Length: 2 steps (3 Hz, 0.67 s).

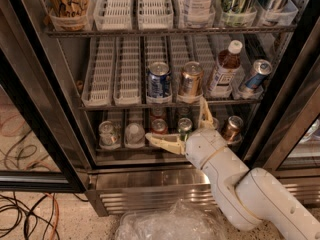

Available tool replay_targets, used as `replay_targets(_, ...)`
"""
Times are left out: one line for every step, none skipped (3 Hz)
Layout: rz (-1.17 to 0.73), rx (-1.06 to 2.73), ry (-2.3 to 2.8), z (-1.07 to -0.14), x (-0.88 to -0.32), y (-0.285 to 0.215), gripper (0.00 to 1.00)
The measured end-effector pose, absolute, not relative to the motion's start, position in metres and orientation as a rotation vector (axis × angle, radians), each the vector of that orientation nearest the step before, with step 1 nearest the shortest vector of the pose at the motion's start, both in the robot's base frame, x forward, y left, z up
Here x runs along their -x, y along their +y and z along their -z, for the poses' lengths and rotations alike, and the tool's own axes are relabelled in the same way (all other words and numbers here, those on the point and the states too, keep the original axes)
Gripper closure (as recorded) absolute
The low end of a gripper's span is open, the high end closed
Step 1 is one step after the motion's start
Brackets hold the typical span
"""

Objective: Pick pepsi can from middle shelf of fridge

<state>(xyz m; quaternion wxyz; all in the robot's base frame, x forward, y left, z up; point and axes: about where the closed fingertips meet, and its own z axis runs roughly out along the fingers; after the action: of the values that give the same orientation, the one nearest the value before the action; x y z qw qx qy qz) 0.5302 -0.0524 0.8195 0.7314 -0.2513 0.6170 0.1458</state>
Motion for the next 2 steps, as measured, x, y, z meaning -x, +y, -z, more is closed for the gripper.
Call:
replay_targets(-0.321,0.553,1.358,-0.8195,-0.5302,-0.0524,0.07)
replay_targets(-0.321,0.553,1.358,-0.8195,-0.5302,-0.0524,0.26)
